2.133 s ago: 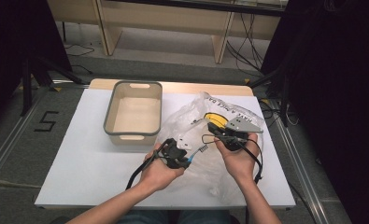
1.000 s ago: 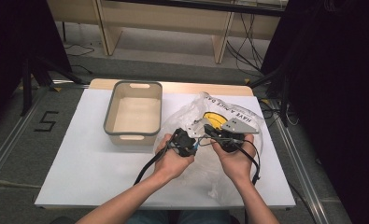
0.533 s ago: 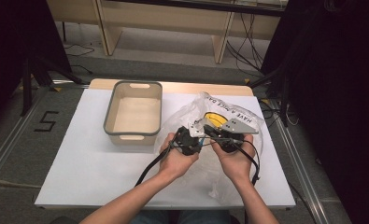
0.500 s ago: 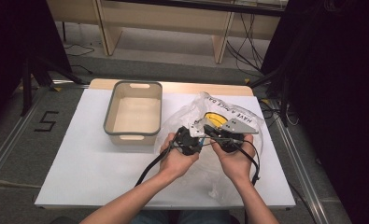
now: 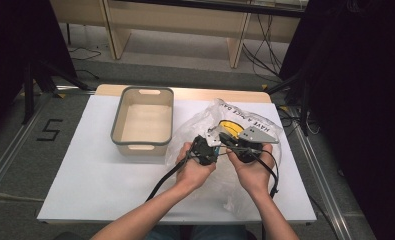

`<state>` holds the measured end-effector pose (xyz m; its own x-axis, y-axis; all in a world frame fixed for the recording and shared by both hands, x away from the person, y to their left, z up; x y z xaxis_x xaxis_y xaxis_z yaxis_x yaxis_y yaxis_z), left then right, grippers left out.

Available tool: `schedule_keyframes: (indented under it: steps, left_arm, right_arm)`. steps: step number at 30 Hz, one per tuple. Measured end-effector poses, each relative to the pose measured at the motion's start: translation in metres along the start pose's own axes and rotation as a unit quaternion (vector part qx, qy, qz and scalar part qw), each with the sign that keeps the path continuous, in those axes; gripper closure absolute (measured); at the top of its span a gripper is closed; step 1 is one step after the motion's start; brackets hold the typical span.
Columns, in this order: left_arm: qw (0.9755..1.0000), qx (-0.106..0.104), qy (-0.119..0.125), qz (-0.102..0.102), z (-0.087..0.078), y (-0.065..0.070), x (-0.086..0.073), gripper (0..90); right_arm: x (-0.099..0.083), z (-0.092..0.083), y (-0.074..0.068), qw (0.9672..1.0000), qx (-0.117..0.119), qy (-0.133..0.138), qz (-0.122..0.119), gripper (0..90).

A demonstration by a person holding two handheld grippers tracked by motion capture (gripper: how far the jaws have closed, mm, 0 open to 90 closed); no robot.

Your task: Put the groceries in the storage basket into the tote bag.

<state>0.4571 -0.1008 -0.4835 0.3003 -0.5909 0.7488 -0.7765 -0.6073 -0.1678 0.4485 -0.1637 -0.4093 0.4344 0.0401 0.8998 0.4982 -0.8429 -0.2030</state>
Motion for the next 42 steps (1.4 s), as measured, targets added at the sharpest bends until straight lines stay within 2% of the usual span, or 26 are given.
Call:
schedule_keyframes:
  steps: [6, 12, 17, 21, 25, 29, 32, 36, 39, 42]
  left_arm:
    - [0.9999, 0.01, 0.004, -0.001, 0.004, -0.004, 0.003, 80.4]
    - [0.9997, 0.019, 0.012, 0.006, 0.011, -0.006, 0.003, 80.2]
    - [0.9994, 0.016, 0.019, 0.022, 0.014, -0.004, 0.0, 79.5]
    - [0.999, 0.013, 0.017, 0.039, 0.008, -0.003, -0.005, 71.6]
    - [0.9988, -0.001, 0.018, 0.047, -0.005, 0.002, -0.014, 65.9]
    - [0.9977, -0.02, 0.026, 0.059, -0.027, 0.008, -0.025, 60.4]
    - [0.9971, -0.032, 0.014, 0.068, -0.045, 0.009, -0.039, 54.9]
    - [0.9972, -0.036, 0.014, 0.064, -0.066, 0.006, -0.052, 51.6]
    - [0.9972, -0.035, 0.017, 0.064, -0.076, 0.004, -0.059, 49.9]
    - [0.9973, -0.043, 0.017, 0.057, -0.087, 0.004, -0.067, 49.3]
  right_arm:
    - [0.0, 0.0, 0.0, 1.0, 0.0, 0.0, 0.0, 90.0]
    - [-0.001, 0.001, 0.001, 1.0, -0.002, -0.001, -0.001, 90.0]
    - [-0.002, 0.001, 0.004, 1.0, -0.003, -0.002, 0.001, 90.0]
    - [-0.004, 0.001, 0.005, 1.0, -0.004, -0.005, 0.003, 90.0]
    - [-0.007, 0.002, 0.006, 0.9999, -0.005, -0.01, 0.004, 90.0]
    - [-0.009, 0.001, 0.006, 0.9999, -0.006, -0.014, 0.002, 90.0]
    - [-0.012, 0.0, 0.006, 0.9998, -0.007, -0.02, 0.002, 90.0]
    - [-0.016, -0.001, 0.007, 0.9997, -0.008, -0.024, 0.002, 90.0]
    - [-0.019, -0.003, 0.007, 0.9995, -0.008, -0.03, 0.003, 90.0]
    - [-0.023, -0.006, 0.008, 0.9994, -0.008, -0.035, 0.005, 90.0]
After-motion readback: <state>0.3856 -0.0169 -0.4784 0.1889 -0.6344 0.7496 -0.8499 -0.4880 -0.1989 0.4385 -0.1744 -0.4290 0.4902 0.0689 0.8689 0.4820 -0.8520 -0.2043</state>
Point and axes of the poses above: each handheld gripper's, and its own axes: z roughly forward along the jaws, x roughly out of its top, y roughly to its right, the point moved 8 cm from there along z, roughly forward along the jaws, and after that the axes turned 15 degrees about z, right-handed, at the moved point
